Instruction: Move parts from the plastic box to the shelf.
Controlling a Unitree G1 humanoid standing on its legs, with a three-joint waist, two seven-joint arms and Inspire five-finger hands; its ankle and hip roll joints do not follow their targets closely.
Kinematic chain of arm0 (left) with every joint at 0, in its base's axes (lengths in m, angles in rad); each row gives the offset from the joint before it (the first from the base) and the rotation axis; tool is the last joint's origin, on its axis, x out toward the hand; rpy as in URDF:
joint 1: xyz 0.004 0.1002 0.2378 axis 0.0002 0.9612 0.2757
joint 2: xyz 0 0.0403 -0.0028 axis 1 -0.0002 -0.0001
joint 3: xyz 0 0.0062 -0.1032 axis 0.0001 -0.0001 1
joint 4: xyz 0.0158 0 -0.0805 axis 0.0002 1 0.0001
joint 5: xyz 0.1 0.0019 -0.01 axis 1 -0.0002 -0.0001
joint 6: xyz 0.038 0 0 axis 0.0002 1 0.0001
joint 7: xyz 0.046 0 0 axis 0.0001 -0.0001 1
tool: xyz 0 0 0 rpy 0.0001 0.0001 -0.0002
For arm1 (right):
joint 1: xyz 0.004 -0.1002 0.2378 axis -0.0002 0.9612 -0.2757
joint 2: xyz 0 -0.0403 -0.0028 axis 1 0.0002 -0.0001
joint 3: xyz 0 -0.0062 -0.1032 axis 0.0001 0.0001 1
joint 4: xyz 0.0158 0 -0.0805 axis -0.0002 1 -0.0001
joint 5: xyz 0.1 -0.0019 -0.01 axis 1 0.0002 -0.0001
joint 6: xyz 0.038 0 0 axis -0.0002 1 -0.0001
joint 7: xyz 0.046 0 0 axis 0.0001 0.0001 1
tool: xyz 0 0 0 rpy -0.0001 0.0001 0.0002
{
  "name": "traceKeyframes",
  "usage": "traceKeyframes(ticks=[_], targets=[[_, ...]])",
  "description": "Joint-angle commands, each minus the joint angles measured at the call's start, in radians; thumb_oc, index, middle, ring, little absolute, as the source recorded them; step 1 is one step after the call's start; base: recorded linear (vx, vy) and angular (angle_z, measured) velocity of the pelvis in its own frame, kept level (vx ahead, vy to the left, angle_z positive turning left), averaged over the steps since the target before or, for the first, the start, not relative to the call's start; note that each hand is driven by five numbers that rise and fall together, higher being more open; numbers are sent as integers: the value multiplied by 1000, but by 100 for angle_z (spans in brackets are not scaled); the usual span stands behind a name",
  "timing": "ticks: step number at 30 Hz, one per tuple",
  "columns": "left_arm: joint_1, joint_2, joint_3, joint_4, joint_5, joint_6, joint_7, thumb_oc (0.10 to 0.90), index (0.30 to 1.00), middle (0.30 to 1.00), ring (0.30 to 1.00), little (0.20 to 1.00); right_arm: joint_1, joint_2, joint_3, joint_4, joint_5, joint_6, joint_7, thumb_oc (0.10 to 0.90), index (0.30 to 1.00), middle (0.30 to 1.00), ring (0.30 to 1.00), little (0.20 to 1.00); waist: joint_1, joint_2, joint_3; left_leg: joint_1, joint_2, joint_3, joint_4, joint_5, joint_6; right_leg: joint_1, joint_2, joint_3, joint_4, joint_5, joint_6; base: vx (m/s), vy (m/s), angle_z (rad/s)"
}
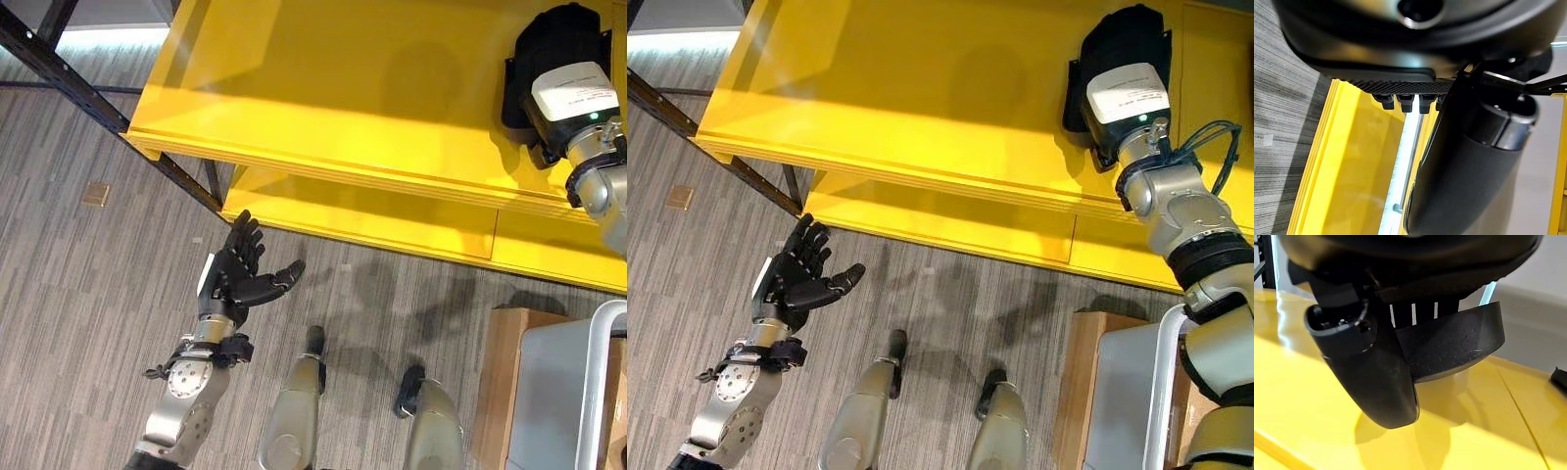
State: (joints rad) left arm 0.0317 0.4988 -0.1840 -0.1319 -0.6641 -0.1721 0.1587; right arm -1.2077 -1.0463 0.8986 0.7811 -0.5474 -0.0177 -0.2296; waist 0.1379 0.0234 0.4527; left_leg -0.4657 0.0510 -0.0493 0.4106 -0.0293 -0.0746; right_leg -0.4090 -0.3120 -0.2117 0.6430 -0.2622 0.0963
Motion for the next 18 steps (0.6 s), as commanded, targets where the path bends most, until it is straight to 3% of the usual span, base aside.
traceKeyframes(ticks=[1,18], targets=[[-8,52,48,-152,-15,-119,-20,900,1000,1000,1000,1000,-207,-90,40,-32,-9,21,-50,400,300,300,300,300,7,6,-45,47,66,-49,38,-101,-29,81,15,19,9,-58,-10,0,0,0],[-3,57,54,-149,-27,-126,-17,900,1000,1000,1000,1000,-228,-78,36,-31,6,23,-65,400,300,300,300,300,11,12,-39,26,59,-53,44,-99,-30,62,12,18,22,-61,-10,0,0,0]])
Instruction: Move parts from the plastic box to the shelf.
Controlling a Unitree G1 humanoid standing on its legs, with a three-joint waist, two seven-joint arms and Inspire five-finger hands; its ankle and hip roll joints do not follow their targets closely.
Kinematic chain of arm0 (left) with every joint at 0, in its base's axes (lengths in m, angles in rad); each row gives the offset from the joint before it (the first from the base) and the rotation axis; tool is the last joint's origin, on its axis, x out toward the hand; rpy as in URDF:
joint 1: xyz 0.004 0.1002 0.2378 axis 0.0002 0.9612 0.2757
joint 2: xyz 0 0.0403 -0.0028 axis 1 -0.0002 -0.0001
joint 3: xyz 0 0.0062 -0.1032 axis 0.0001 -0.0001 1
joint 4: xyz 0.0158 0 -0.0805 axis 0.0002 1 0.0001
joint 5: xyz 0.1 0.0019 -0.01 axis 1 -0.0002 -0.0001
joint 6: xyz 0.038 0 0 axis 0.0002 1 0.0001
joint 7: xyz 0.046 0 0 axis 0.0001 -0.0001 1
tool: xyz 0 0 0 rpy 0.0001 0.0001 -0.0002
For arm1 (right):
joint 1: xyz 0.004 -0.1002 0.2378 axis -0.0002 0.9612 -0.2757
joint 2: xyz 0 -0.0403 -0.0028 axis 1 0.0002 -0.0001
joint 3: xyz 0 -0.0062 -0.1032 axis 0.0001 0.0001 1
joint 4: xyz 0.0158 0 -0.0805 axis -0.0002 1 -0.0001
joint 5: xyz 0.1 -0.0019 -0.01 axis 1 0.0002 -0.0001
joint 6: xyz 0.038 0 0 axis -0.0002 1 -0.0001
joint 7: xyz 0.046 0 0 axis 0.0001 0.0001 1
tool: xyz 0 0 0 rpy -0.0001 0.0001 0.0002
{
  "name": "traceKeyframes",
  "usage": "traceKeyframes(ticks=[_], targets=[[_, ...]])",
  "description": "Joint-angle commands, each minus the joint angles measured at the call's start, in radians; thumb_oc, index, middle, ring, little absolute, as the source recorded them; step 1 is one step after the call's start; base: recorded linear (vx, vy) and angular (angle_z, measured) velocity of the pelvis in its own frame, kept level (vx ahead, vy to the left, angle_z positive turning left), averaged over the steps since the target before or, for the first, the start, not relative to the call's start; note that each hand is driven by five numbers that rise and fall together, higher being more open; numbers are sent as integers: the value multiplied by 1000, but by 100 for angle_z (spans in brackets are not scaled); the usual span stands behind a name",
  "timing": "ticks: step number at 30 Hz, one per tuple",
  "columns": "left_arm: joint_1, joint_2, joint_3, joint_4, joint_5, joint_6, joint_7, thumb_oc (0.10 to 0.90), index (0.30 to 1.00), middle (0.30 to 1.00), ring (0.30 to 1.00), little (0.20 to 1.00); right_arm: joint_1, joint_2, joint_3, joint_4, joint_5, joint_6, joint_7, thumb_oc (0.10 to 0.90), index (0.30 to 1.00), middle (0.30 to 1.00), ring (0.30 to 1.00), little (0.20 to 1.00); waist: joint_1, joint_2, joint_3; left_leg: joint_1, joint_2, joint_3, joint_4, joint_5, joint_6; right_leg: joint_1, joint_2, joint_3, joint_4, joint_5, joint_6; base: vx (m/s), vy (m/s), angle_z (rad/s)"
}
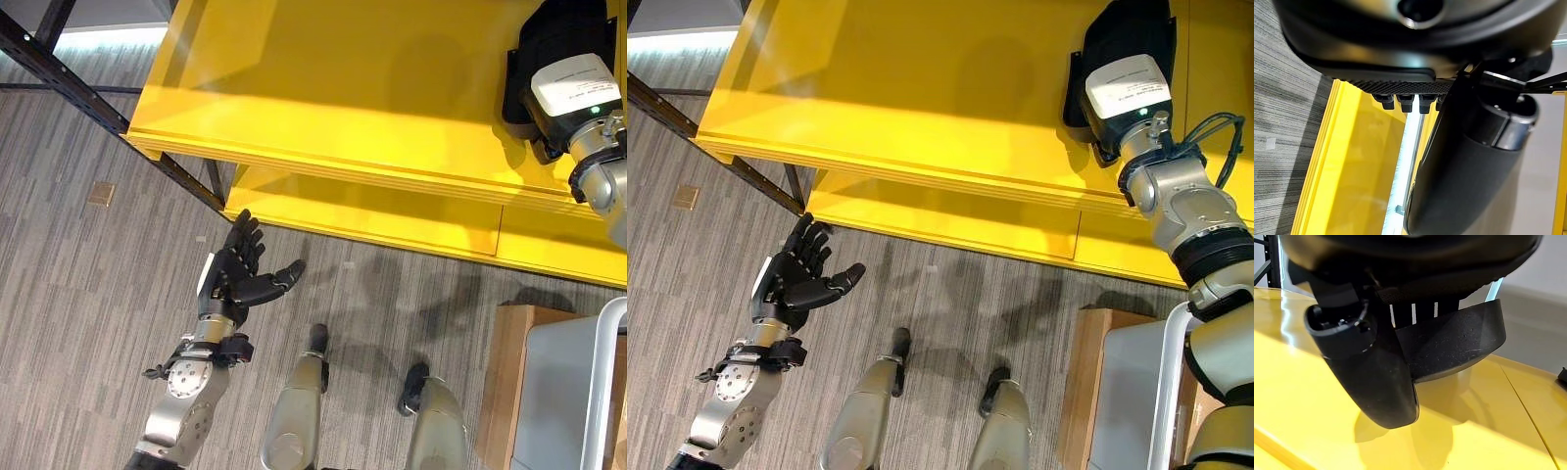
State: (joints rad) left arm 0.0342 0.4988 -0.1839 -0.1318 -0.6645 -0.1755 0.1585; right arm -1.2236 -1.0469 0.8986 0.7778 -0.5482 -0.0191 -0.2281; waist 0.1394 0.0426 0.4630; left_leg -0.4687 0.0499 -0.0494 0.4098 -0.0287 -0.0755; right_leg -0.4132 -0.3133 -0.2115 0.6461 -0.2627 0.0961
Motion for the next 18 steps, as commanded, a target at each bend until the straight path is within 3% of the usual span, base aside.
traceKeyframes(ticks=[1,2,3,4,5,18], targets=[[-6,57,54,-149,-27,-123,-17,900,1000,1000,1000,1000,-213,-78,36,-28,7,24,-66,400,300,300,300,300,10,-7,-49,28,60,-53,45,-100,-29,66,14,17,19,-60,-10,0,0,0],[-5,53,55,-147,-26,-123,-16,900,1000,1000,1000,1000,-204,-71,23,-28,18,26,-69,400,300,300,300,300,10,-6,-47,28,59,-53,46,-100,-28,64,13,16,23,-60,-11,0,0,0],[-4,52,57,-146,-27,-123,-16,900,1000,1000,1000,1000,-199,-67,17,-28,25,24,-65,600,580,580,580,580,10,-6,-46,29,59,-52,45,-100,-28,65,13,17,23,-60,-12,0,0,0],[-4,52,57,-146,-27,-123,-16,900,1000,1000,1000,1000,-198,-67,17,-28,25,24,-65,600,580,580,580,580,11,-7,-46,29,59,-52,45,-100,-28,65,13,17,22,-60,-12,0,0,0],[-6,50,57,-144,-28,-123,-16,900,1000,1000,1000,1000,-191,-60,13,-28,35,22,-59,900,1000,1000,1000,1000,11,-7,-44,29,59,-51,46,-101,-28,66,12,16,22,-59,-12,0,0,0],[-6,53,67,-146,-19,-126,-9,900,1000,1000,1000,1000,-223,-48,53,-24,127,-3,1,900,1000,1000,1000,1000,2,-17,-29,27,62,-46,49,-99,-30,59,15,23,26,-55,-15,0,0,0]])
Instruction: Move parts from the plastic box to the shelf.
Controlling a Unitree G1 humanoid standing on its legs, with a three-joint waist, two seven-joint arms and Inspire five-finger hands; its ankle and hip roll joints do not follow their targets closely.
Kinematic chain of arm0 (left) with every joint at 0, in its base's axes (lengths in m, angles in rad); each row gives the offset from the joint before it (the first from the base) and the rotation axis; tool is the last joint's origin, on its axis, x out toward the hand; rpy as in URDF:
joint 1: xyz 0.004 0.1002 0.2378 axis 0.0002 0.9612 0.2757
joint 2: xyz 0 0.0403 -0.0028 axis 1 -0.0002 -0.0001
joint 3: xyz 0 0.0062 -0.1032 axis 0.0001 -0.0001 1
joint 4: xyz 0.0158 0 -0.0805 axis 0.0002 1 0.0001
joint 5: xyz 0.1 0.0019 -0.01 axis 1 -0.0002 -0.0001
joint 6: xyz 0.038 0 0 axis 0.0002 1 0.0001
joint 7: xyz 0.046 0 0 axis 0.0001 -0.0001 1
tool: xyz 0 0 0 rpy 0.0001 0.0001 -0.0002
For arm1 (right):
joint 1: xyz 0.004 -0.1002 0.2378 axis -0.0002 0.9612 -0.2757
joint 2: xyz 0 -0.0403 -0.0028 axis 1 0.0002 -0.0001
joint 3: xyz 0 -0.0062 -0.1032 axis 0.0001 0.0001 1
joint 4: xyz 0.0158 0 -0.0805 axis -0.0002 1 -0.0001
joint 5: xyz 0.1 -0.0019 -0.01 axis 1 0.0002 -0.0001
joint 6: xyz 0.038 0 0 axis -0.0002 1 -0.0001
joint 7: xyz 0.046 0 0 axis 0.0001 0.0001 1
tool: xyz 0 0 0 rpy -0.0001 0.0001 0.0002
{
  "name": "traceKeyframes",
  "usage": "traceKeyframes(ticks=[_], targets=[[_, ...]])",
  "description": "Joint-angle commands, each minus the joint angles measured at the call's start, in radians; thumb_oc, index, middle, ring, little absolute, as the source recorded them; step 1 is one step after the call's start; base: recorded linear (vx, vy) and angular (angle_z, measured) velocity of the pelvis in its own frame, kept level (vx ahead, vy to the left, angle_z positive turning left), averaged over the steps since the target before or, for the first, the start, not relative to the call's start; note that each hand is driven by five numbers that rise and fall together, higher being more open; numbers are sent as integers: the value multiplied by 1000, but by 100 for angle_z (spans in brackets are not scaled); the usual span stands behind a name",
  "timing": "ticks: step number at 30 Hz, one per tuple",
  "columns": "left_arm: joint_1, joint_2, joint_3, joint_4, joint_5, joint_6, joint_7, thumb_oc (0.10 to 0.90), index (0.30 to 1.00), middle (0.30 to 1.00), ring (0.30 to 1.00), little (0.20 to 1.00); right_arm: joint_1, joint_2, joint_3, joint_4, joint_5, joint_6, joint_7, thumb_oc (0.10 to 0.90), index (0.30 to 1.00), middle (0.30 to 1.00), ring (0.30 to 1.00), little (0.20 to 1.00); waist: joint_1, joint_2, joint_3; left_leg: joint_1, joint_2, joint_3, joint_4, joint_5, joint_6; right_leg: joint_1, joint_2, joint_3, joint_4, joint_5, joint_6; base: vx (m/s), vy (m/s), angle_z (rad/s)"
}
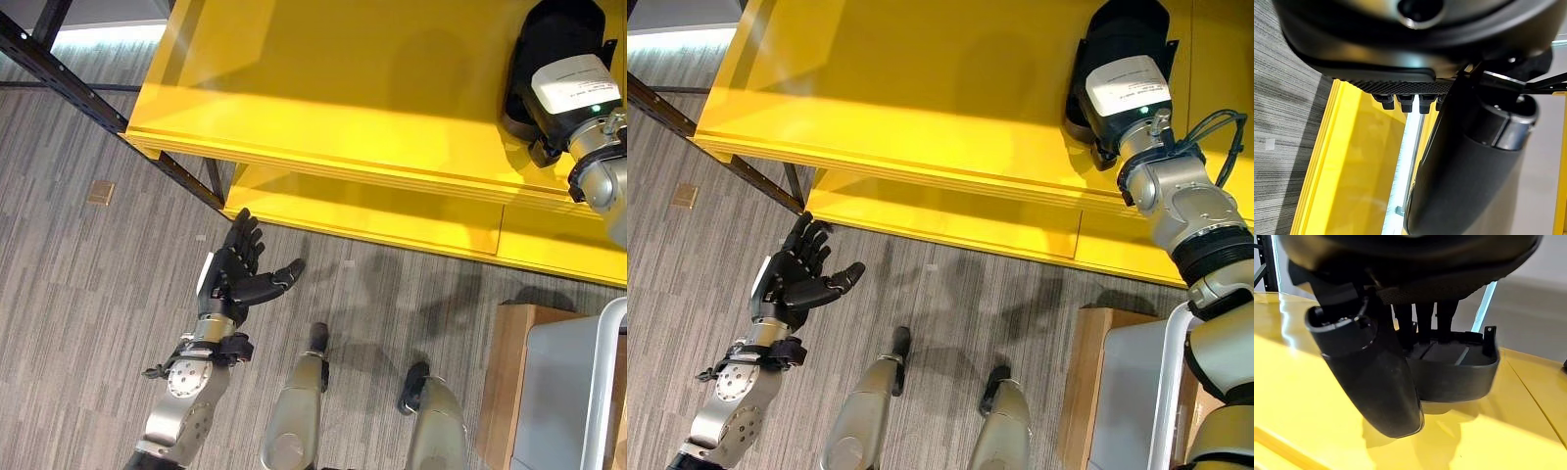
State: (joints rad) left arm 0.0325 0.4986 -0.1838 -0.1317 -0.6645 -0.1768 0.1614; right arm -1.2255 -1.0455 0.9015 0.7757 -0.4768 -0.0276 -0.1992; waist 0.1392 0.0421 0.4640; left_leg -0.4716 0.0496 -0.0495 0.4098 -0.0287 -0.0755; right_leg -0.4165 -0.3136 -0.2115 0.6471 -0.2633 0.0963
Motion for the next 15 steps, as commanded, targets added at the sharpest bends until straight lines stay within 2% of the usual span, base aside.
traceKeyframes(ticks=[1,15], targets=[[-5,53,67,-146,-19,-125,-12,900,1000,1000,1000,1000,-221,-49,50,-21,56,5,-28,900,1000,1000,1000,1000,2,-17,-30,30,62,-46,49,-99,-30,62,15,23,25,-54,-15,0,0,0],[-5,53,78,-149,-10,-116,-21,900,1000,1000,1000,1000,-221,-117,90,-77,95,-22,32,900,1000,1000,1000,1000,-14,-30,-23,39,69,-42,44,-96,-34,65,19,26,18,-49,-17,0,0,0]])
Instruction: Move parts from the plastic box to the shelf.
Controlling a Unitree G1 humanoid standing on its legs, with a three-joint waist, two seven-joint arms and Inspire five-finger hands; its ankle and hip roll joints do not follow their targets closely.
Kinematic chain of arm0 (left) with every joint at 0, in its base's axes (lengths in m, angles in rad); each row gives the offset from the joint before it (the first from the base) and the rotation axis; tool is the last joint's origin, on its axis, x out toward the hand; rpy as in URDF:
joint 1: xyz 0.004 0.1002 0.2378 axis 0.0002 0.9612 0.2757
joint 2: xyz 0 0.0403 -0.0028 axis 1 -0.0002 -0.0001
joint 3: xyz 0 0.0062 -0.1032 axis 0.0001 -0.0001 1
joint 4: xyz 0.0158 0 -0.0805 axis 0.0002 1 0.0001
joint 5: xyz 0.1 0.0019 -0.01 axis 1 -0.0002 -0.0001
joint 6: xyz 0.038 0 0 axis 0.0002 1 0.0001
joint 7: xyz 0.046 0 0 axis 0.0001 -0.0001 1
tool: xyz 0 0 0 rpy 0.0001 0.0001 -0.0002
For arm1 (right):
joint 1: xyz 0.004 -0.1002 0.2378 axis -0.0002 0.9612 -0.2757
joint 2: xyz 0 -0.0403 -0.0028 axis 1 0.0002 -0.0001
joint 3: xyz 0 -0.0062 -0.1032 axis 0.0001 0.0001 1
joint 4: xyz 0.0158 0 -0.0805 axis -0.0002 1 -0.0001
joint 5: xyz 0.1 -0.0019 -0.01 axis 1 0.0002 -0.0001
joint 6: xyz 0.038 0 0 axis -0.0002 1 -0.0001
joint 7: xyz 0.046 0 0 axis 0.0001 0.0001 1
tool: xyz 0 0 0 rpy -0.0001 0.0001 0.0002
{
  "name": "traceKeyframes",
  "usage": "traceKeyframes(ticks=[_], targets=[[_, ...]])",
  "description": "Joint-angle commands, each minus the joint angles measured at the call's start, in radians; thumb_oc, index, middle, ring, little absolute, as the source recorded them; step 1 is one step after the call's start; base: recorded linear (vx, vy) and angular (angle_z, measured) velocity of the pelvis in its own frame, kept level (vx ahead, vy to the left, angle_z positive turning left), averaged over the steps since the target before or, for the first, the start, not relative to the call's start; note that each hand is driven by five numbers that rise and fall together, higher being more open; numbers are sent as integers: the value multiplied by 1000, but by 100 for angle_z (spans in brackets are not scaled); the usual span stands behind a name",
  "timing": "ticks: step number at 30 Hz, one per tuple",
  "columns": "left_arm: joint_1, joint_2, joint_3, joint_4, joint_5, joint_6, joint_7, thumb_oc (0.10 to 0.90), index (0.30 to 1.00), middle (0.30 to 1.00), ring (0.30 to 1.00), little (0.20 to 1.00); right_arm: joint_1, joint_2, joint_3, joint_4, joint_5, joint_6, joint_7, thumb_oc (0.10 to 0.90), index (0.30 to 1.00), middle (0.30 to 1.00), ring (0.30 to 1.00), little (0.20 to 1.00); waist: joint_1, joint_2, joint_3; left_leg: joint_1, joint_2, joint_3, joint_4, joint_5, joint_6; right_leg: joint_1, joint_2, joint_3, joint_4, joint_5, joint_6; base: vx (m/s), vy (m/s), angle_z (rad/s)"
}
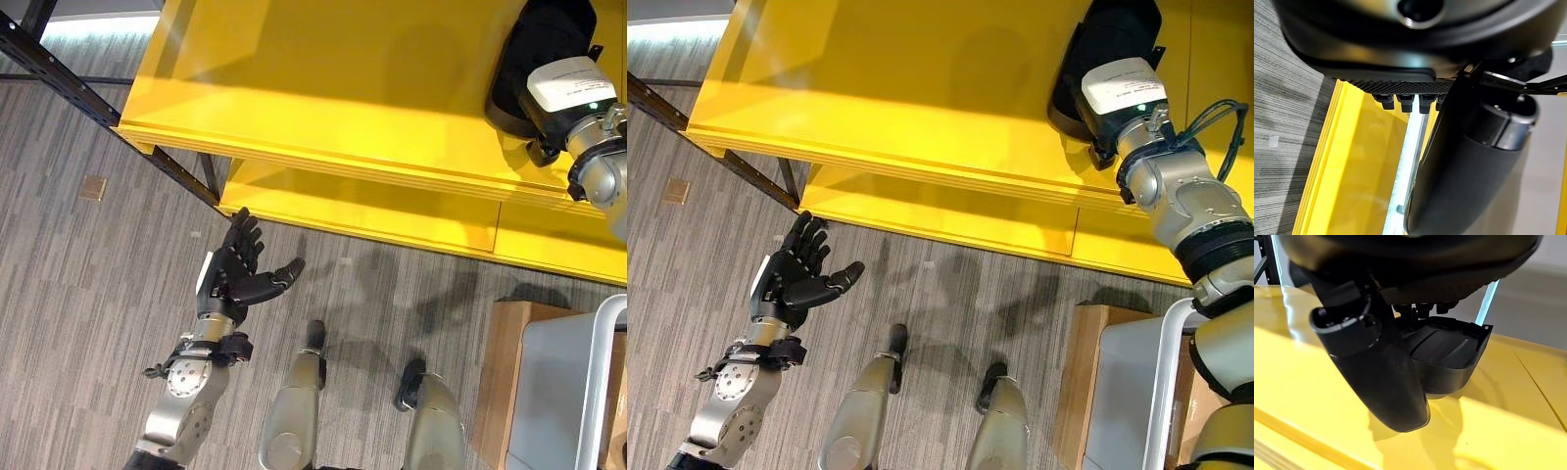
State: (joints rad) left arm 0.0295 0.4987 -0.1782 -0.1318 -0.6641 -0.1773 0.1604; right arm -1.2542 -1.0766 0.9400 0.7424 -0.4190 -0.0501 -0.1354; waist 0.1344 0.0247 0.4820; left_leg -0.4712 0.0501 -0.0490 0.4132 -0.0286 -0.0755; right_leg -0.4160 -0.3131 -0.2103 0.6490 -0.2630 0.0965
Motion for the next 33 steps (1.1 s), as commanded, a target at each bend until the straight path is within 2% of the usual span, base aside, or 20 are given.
traceKeyframes(ticks=[1,12,33], targets=[[-2,53,72,-149,-10,-116,-20,900,1000,1000,1000,1000,-188,-91,49,-44,38,1,-32,900,1000,1000,1000,1000,-10,-12,-40,37,69,-43,42,-97,-34,64,20,25,16,-49,-17,0,0,0],[3,54,77,-146,-7,-112,-22,900,1000,1000,1000,1000,-176,-116,67,-41,10,-2,-17,900,1000,1000,1000,1000,-17,-11,-36,35,70,-39,46,-97,-33,55,20,30,25,-52,-17,0,0,0],[5,51,85,-152,3,-106,-28,900,1000,1000,1000,1000,-171,-195,162,-64,-116,-20,28,900,1000,1000,1000,1000,-25,-23,-29,31,76,-43,49,-97,-36,54,22,29,28,-53,-16,0,0,0]])
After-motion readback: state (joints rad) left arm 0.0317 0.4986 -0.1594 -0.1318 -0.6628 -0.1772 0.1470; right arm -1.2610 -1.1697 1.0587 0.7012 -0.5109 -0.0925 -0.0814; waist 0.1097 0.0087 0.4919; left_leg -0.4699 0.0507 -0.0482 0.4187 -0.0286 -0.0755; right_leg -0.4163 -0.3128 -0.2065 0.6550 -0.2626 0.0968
